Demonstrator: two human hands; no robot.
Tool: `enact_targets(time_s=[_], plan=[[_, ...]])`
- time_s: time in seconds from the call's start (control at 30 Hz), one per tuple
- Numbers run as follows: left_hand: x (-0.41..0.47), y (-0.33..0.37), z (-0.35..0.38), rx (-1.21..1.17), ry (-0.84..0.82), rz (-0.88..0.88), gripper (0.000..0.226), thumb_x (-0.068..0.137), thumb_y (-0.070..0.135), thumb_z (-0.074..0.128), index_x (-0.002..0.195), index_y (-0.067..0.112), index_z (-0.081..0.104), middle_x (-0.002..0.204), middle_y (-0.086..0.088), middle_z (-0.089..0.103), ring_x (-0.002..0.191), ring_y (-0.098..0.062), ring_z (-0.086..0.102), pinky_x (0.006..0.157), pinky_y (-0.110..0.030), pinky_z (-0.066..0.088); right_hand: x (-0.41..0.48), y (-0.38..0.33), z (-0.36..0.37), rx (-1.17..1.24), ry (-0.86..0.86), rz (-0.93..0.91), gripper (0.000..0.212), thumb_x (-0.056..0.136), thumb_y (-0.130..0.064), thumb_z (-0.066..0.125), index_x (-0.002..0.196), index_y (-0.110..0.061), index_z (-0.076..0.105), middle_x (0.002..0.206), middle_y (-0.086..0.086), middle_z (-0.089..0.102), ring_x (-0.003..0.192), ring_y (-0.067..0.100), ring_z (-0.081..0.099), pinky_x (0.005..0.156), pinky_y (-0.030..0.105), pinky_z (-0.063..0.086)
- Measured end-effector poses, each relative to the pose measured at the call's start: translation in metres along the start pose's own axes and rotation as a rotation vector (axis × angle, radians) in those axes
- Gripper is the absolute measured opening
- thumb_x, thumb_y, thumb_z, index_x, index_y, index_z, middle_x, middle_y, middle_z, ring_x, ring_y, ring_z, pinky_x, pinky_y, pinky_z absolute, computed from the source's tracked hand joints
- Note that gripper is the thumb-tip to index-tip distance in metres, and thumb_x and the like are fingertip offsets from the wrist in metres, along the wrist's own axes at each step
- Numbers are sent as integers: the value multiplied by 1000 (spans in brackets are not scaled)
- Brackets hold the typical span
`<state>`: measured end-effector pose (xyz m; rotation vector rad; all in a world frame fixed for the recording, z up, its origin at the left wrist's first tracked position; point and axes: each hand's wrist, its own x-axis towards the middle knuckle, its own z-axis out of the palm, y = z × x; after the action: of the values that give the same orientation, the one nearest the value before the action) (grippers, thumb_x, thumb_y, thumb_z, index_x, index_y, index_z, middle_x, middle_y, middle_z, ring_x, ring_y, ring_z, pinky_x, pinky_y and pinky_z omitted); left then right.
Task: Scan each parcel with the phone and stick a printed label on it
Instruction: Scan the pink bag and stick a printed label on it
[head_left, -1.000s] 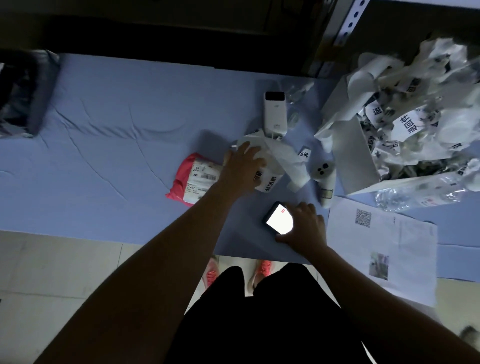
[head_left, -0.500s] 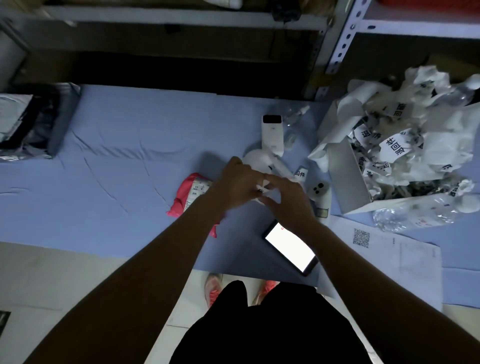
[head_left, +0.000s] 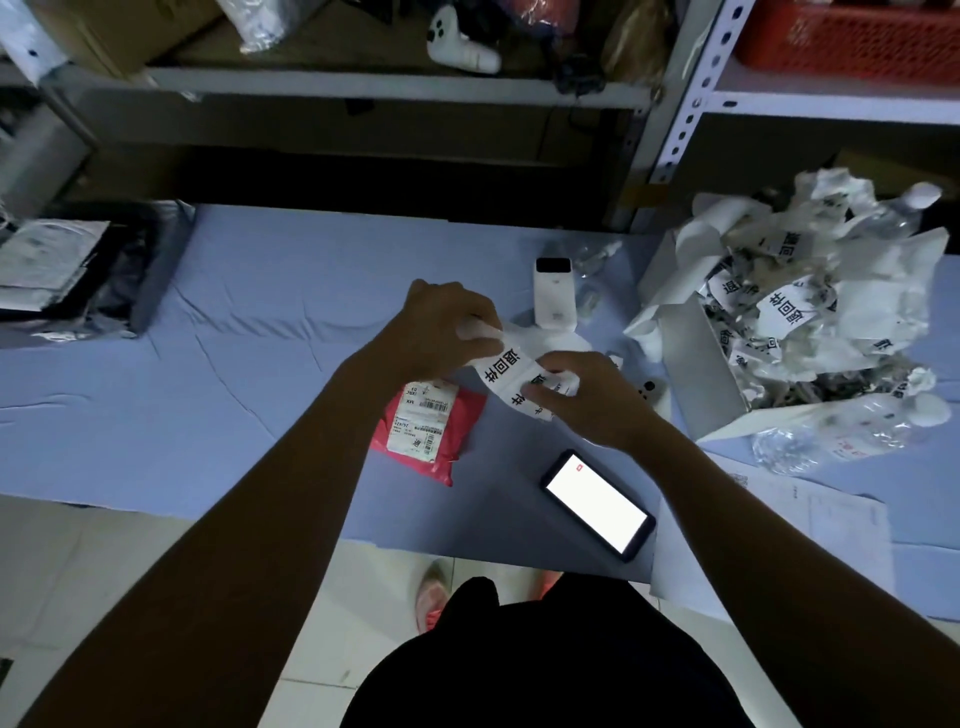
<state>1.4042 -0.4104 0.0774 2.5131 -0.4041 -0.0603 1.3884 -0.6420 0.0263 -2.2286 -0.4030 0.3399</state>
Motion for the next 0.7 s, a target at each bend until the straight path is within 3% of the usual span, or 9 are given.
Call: enact_targets(time_s=[0.03,0.1,0.2,0.3,0.37,0.43,0.5,0.6,0.7], plan=[[0,4,-3,7,20,-4,19,88,27,75,103,16,74,103,8,66,89,-1,44,90,-18,20,1,-6,3,57,36,-19,23,90,-22,76,100,-1,71,110,7,76,91,10,70,81,27,57],[0,8,-9,53,124,-11,34,83,30,80,115,18,71,114,1,65,108,-16,49,93,-27,20,3,-15,5,188,112,2,19,92,-18,74,89,0,69,95,2,77,84,12,71,71,28,57],[-3,11,-9,57,320,-1,46,79,35,83,121,20,70,121,-2,60,121,-20,48,99,-31,24,3,-20,5,400,157,51,7,94,-14,71,91,-21,74,90,-10,78,84,6,73,72,25,59],[-13,18,3,-126,223,49,35,83,34,81,112,16,75,117,0,68,114,-16,58,103,-48,38,2,-27,5,501,170,21,15,95,-10,70,103,-22,73,93,-9,78,88,8,74,76,22,57],[-18,21,14,-107,187,52,35,84,35,79,114,18,75,125,2,68,122,-14,57,104,-54,33,1,-29,7,496,175,7,12,96,-12,69,106,-17,73,92,-8,78,87,9,74,76,21,56],[-21,21,19,-17,243,83,40,86,36,77,123,20,71,139,1,60,130,-17,52,107,-53,29,-1,-32,7,551,182,36,12,99,-11,65,106,-15,74,92,-8,78,87,7,74,77,19,55],[-22,20,21,125,369,122,53,86,34,77,134,19,63,150,-5,49,136,-23,45,110,-41,27,-2,-33,8,583,193,77,14,101,-11,61,104,-15,74,95,-3,78,91,10,73,83,25,57],[-24,20,22,174,600,125,46,81,25,79,125,17,66,135,-10,57,123,-27,51,104,-33,31,-3,-36,9,604,237,118,13,101,-12,62,102,-10,75,98,5,77,93,16,73,91,35,59],[-24,24,27,117,457,250,17,82,22,80,96,12,77,96,-7,69,90,-24,61,78,-47,49,-5,-38,9,608,283,99,17,99,-10,63,103,2,75,96,14,77,88,17,73,87,34,58]])
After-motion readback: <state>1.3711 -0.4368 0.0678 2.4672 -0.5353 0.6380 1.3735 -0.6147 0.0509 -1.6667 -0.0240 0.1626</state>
